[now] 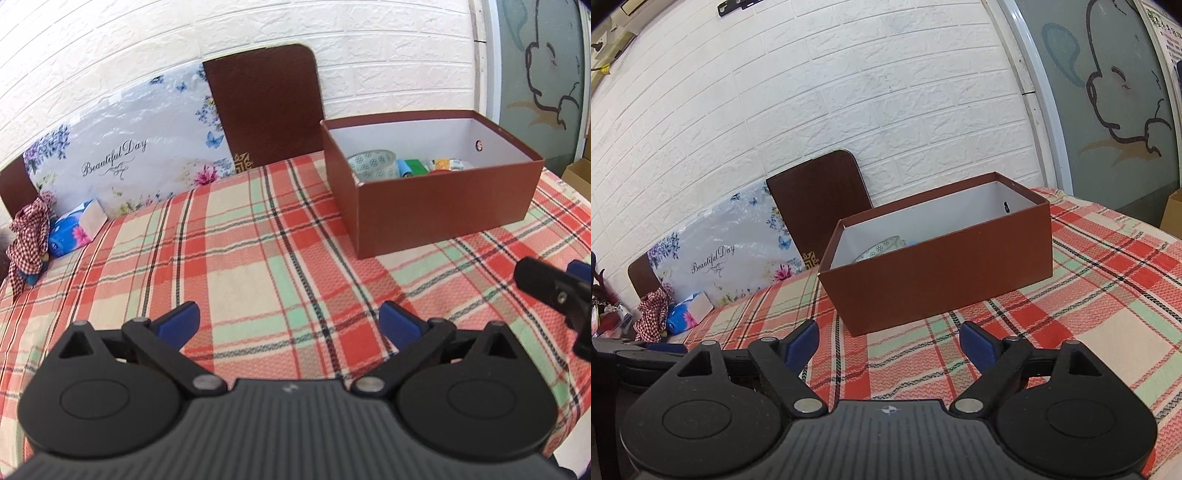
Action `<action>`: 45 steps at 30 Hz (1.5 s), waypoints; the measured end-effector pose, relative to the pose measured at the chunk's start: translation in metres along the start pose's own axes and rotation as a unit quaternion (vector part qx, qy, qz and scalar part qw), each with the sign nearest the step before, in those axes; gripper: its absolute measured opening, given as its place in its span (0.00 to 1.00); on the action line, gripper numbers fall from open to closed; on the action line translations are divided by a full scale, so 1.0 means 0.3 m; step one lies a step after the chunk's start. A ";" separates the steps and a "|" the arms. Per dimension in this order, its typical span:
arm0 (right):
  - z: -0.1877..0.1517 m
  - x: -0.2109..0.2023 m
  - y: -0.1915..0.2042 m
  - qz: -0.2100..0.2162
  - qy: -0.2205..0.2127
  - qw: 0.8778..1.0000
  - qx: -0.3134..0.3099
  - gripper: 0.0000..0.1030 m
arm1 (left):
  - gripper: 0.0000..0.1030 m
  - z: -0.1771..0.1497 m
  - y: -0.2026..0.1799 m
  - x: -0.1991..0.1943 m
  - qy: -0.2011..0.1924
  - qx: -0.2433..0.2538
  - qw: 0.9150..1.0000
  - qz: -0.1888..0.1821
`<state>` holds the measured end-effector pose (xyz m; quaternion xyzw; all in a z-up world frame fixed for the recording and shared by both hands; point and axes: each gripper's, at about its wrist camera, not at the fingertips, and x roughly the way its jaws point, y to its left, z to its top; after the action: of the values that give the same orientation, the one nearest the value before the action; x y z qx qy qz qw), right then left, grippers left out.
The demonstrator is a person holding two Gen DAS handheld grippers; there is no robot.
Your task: Organize objects
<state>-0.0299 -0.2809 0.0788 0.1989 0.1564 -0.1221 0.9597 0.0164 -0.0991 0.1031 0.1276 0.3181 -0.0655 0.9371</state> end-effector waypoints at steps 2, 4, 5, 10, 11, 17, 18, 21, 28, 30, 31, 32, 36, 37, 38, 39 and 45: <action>-0.001 -0.009 0.011 -0.003 -0.009 1.000 -0.006 0.82 | 1.00 -0.007 0.009 -0.001 -0.001 -0.003 1.000 0.013; -0.001 -0.023 0.025 -0.011 -0.024 0.999 -0.019 0.82 | 1.00 -0.005 0.018 -0.007 -0.007 -0.004 0.999 0.033; -0.002 -0.031 0.034 -0.015 -0.035 0.999 -0.029 0.83 | 1.00 -0.003 0.020 -0.009 -0.010 -0.003 0.999 0.045; -0.009 -0.083 0.099 -0.017 -0.085 0.993 -0.077 0.89 | 1.00 0.003 0.015 -0.022 -0.024 0.015 0.995 0.099; -0.010 -0.085 0.105 -0.015 -0.087 0.993 -0.082 0.89 | 1.00 0.004 0.011 -0.024 -0.025 0.019 0.994 0.104; -0.015 -0.061 0.096 -0.017 -0.073 0.994 -0.075 0.89 | 1.00 0.006 0.008 -0.021 -0.018 0.025 0.996 0.083; -0.016 -0.058 0.092 -0.016 -0.071 0.995 -0.073 0.89 | 1.00 0.005 0.008 -0.017 -0.016 0.025 0.996 0.083; -0.017 -0.051 0.082 -0.016 -0.067 0.995 -0.069 0.89 | 1.00 0.004 0.006 -0.010 -0.011 0.026 0.996 0.080; -0.014 -0.042 0.054 -0.018 -0.065 0.996 -0.057 0.89 | 1.00 -0.005 -0.002 0.001 0.000 0.032 0.997 0.074; -0.013 -0.042 0.048 -0.019 -0.066 0.996 -0.053 0.89 | 1.00 -0.005 -0.003 0.006 0.004 0.033 0.997 0.074; -0.012 -0.042 0.046 -0.020 -0.066 0.996 -0.050 0.89 | 1.00 -0.006 -0.003 0.009 0.006 0.033 0.997 0.074; -0.013 -0.041 0.043 -0.020 -0.065 0.996 -0.048 0.89 | 1.00 -0.007 -0.003 0.012 0.008 0.033 0.997 0.074; -0.010 -0.038 0.035 -0.020 -0.063 0.997 -0.045 0.89 | 1.00 -0.009 -0.002 0.019 0.013 0.033 0.997 0.072; -0.010 -0.037 0.035 -0.019 -0.062 0.997 -0.045 0.89 | 1.00 -0.009 0.001 0.020 0.014 0.033 0.997 0.071; -0.010 -0.037 0.035 -0.019 -0.061 0.997 -0.045 0.89 | 1.00 -0.009 0.003 0.021 0.014 0.033 0.997 0.070; -0.010 -0.037 0.036 -0.018 -0.060 0.997 -0.045 0.89 | 1.00 -0.010 0.002 0.020 0.015 0.033 0.997 0.071; -0.011 -0.037 0.040 -0.019 -0.060 0.997 -0.045 0.89 | 1.00 -0.011 0.005 0.023 0.019 0.029 0.997 0.066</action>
<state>-0.0374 -0.2669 0.0840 0.1449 0.1074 -0.1453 0.9728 0.0202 -0.0970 0.0965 0.1770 0.3242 -0.0099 0.9292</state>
